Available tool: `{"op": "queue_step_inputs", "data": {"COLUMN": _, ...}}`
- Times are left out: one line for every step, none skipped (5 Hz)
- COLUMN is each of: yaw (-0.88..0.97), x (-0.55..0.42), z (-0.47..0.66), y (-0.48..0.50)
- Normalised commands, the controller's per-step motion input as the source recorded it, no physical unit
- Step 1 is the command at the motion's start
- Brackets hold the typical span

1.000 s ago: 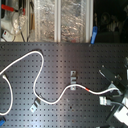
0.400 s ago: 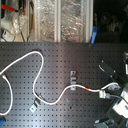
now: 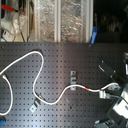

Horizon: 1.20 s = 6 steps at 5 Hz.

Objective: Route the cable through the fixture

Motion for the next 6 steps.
{"op": "queue_step_inputs", "data": {"yaw": 0.0, "x": -0.002, "z": -0.03, "y": -0.002}}
{"op": "queue_step_inputs", "data": {"yaw": 0.0, "x": -0.017, "z": 0.0, "y": -0.02}}
{"op": "queue_step_inputs", "data": {"yaw": 0.0, "x": -0.401, "z": 0.0, "y": -0.432}}
{"op": "queue_step_inputs", "data": {"yaw": -0.04, "x": -0.173, "z": 0.0, "y": -0.205}}
{"op": "queue_step_inputs", "data": {"yaw": 0.0, "x": -0.018, "z": 0.0, "y": -0.022}}
{"op": "queue_step_inputs", "data": {"yaw": 0.21, "x": -0.363, "z": 0.01, "y": 0.103}}
